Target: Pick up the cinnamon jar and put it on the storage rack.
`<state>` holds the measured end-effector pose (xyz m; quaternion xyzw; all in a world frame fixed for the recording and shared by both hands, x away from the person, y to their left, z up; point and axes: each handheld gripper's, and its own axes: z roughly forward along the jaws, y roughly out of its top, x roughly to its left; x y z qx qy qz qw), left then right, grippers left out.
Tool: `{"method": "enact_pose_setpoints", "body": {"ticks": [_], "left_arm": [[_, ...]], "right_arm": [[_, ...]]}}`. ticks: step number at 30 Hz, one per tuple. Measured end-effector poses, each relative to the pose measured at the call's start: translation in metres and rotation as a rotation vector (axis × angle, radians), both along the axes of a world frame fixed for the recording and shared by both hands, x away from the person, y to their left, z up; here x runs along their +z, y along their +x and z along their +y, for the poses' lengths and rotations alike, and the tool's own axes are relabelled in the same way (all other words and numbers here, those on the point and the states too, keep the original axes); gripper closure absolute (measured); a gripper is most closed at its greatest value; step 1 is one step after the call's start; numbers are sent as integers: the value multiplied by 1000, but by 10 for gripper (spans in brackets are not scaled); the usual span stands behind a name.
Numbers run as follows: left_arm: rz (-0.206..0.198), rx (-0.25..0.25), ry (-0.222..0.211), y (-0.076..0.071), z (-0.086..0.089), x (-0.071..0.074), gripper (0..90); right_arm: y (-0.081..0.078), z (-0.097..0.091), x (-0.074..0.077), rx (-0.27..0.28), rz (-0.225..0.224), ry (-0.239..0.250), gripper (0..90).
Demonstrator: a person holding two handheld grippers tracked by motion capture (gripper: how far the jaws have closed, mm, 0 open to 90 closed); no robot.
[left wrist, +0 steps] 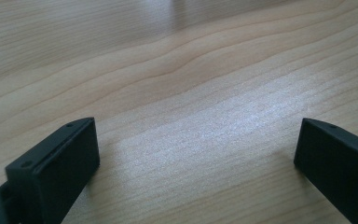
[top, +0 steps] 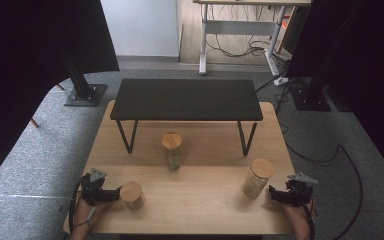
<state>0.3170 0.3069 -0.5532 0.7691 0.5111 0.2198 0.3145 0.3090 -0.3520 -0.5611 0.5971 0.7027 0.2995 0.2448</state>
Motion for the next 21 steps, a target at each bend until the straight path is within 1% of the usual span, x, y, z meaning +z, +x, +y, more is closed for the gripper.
{"method": "enact_pose_setpoints", "body": {"ticks": [6,7,15,21], "left_arm": [[0,-7,-26,-5,3,1,19],[-2,-6,-25,-6,4,1,19],[-49,-1,-17,-12,6,8,21],[-69,-9,-20,-15,8,13,22]], "right_arm": [[0,0,0,2,2,0,0],[0,0,0,3,2,0,0],[0,1,0,4,2,-1,0],[0,1,0,6,2,-1,0]]}}
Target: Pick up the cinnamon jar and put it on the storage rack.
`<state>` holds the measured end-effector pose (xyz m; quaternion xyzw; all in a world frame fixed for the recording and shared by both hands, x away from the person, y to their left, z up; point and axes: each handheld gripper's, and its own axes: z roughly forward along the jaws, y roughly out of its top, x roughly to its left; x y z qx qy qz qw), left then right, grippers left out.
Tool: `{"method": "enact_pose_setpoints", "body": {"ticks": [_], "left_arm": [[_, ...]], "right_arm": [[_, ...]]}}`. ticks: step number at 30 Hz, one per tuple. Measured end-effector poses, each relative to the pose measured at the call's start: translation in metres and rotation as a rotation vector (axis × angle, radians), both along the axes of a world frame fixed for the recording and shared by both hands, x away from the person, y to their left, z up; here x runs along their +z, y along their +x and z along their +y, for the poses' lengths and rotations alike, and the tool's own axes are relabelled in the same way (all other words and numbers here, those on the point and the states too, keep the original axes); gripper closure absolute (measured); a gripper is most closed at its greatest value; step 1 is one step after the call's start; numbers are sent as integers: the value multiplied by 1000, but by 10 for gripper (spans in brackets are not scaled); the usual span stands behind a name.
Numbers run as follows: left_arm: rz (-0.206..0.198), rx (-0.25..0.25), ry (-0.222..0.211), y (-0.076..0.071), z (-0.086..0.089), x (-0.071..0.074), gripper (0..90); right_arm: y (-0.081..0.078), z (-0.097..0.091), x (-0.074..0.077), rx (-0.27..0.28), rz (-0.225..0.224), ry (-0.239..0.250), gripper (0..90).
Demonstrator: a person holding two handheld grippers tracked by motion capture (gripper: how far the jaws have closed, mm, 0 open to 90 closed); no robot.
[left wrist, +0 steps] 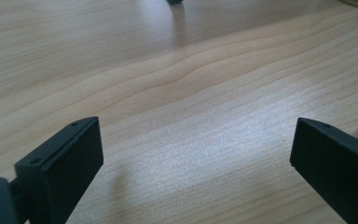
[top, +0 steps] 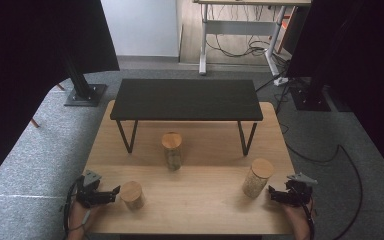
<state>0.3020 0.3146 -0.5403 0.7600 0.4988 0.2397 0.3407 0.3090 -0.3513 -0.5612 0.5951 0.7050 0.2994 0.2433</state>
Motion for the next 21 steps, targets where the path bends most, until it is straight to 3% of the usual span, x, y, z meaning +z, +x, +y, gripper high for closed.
{"method": "enact_pose_setpoints", "body": {"ticks": [21], "left_arm": [[-74,-6,-40,-11,4,22,25]], "right_arm": [[0,1,0,-7,-1,0,0]]}}
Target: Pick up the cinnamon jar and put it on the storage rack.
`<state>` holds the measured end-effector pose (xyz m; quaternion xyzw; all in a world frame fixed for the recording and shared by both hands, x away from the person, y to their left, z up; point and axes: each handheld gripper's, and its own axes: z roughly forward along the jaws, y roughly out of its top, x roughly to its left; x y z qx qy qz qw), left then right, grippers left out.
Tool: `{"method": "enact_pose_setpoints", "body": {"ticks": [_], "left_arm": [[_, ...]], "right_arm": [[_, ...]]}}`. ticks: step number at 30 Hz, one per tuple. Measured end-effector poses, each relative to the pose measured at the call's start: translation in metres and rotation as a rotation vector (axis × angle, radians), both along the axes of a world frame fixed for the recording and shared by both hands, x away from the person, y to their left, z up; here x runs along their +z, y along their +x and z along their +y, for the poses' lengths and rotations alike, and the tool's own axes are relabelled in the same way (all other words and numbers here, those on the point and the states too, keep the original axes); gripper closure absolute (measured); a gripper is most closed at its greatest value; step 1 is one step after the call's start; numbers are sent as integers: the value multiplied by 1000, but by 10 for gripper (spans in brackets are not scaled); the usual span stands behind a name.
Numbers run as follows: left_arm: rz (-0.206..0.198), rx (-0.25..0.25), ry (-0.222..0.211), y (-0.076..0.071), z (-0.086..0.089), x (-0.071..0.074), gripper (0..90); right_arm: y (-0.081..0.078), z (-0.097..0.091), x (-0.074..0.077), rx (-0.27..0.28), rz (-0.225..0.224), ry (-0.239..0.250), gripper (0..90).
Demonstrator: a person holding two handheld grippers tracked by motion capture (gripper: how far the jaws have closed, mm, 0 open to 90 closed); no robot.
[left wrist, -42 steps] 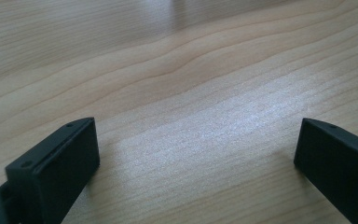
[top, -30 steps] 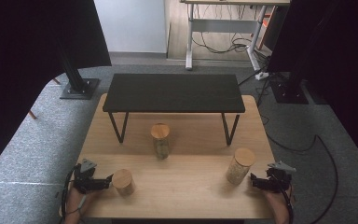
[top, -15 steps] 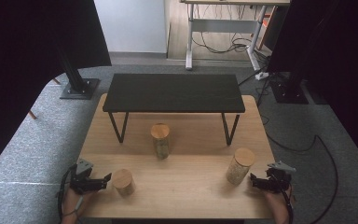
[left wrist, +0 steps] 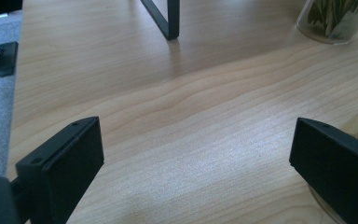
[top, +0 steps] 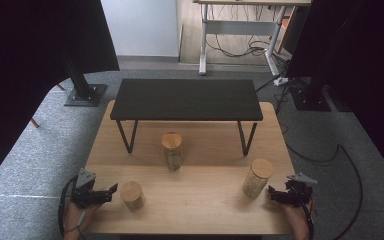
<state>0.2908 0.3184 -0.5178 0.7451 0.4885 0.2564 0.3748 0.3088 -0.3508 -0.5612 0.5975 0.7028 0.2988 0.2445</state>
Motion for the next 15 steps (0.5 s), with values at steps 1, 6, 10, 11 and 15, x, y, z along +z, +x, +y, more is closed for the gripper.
{"method": "enact_pose_setpoints", "body": {"ticks": [1,6,10,11,15], "left_arm": [[-4,1,0,-1,0,1,26],[-22,-2,-11,-4,2,7,26],[-34,-8,-11,-6,1,12,26],[-37,-9,-11,-7,1,13,26],[-50,-9,-16,-9,0,17,26]], "right_arm": [[0,0,0,-1,0,0,0],[0,0,0,-1,0,0,0],[0,0,0,-1,0,0,0],[0,0,0,-1,0,0,0],[0,0,0,-1,0,0,0]]}}
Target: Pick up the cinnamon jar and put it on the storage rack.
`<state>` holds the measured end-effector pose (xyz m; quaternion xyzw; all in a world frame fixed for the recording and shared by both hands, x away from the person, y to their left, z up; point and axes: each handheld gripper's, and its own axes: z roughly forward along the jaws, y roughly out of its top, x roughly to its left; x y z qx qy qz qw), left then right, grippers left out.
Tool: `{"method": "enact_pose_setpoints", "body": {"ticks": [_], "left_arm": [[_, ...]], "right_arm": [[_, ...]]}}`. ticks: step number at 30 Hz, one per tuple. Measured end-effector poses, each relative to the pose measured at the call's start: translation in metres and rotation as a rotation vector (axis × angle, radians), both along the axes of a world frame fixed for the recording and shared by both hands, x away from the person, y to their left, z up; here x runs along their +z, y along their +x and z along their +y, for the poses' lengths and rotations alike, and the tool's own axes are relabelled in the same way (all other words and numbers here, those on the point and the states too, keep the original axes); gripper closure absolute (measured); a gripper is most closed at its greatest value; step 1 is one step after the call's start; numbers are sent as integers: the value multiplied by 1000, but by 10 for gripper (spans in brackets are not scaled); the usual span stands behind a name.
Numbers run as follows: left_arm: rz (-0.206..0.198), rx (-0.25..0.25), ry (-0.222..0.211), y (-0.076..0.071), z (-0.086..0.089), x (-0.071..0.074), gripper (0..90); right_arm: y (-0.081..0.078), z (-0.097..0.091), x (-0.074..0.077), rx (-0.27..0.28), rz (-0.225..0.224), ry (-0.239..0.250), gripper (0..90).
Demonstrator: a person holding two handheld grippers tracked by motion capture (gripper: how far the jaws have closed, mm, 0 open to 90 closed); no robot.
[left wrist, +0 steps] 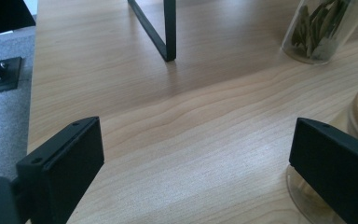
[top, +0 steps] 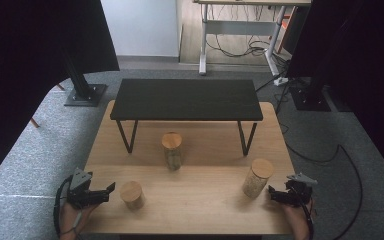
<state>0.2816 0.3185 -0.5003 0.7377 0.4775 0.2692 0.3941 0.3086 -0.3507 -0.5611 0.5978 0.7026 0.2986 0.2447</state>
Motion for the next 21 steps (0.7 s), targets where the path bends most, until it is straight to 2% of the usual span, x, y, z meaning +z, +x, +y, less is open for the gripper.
{"method": "enact_pose_setpoints", "body": {"ticks": [10,21], "left_arm": [[-30,-3,-11,-6,-2,10,25],[-58,-18,-41,-11,-6,20,25]], "right_arm": [[0,0,0,0,0,0,0],[0,0,0,0,0,0,0]]}}
